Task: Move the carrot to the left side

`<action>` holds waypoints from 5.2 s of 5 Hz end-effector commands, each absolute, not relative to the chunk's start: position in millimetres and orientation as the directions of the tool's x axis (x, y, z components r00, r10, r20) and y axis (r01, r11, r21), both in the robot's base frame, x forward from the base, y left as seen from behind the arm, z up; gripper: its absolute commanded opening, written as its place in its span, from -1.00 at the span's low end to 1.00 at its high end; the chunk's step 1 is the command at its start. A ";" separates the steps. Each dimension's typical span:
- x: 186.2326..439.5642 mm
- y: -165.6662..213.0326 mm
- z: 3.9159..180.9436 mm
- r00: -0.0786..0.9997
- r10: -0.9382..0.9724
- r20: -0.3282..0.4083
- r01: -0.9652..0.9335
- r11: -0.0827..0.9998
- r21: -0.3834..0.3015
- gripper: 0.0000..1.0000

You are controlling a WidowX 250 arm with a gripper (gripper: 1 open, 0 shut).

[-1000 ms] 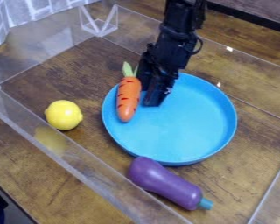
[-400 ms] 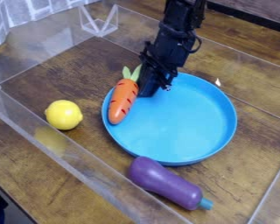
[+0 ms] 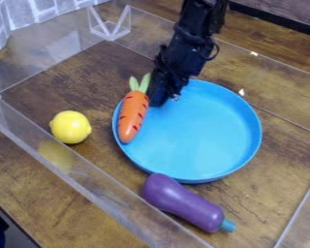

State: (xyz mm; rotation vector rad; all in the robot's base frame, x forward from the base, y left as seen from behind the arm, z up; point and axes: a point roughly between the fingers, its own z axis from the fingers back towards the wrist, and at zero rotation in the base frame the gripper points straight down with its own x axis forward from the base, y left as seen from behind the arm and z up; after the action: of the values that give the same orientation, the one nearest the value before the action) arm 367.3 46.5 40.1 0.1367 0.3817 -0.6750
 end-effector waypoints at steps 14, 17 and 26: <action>368.0 107.3 22.2 0.824 -0.297 -0.482 0.351 0.936 0.024 1.00; 351.3 118.1 20.7 0.784 -0.346 -0.515 0.411 0.912 0.013 1.00; 354.9 111.2 33.7 0.744 -0.357 -0.565 0.427 0.904 -0.009 1.00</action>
State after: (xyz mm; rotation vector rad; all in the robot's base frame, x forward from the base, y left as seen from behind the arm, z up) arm 349.5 109.1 22.6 0.1151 0.6325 -0.4437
